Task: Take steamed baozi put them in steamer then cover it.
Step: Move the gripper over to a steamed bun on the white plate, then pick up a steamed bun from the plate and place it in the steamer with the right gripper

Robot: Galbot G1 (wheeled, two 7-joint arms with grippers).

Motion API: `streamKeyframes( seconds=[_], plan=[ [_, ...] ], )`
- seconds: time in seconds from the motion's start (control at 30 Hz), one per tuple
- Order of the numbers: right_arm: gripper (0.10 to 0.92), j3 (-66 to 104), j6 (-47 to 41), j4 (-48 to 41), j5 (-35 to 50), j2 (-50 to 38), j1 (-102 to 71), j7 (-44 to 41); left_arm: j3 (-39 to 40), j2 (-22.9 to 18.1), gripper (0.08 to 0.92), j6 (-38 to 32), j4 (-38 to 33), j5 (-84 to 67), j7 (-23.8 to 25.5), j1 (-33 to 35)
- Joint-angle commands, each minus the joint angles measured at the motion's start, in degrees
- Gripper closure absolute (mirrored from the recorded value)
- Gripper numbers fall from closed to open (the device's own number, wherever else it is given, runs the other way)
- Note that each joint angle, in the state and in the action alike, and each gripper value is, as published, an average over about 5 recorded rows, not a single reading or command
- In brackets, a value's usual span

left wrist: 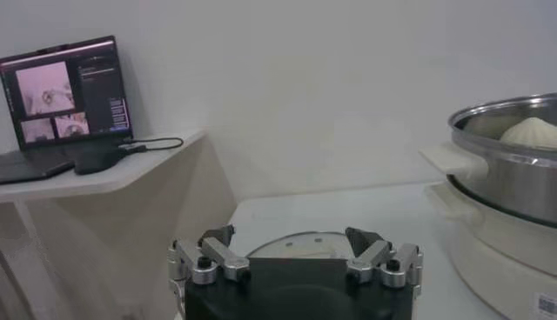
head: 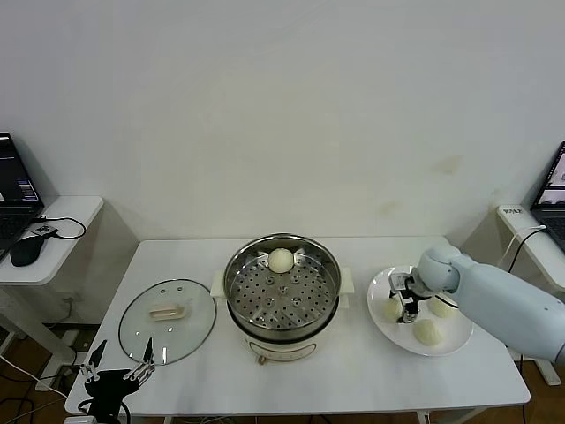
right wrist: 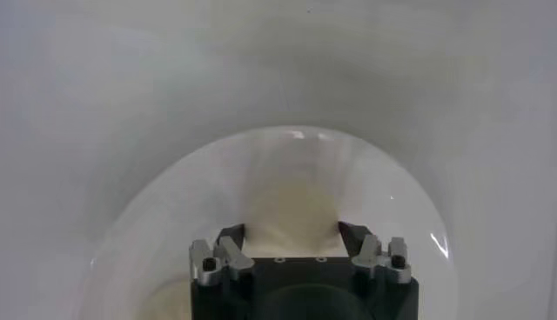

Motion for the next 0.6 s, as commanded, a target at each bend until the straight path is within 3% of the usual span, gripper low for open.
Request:
streamKeyframes(
  seconds=[0.03, 0.33, 0.6],
  plan=[
    [0.397, 0.23, -0.01, -0.53, -0.28, 0.41, -0.39, 0.11, 0.0, 0.0, 0.177, -0.01, -0.06, 0.0, 0.01, 0.04],
    [0.494, -0.78, -0.13, 2.75, 1.34, -2.56, 3.0, -1.26, -0.13, 0.05, 0.177, -0.03, -0.52, 0.0, -0.03, 0.3],
    [0.503, -4.43, -1.87, 9.27, 8.12, -7.21, 16.08, -2.23, -0.05, 0.36, 0.177, 0.06, -1.36, 0.0, -0.01, 0.26]
  ],
)
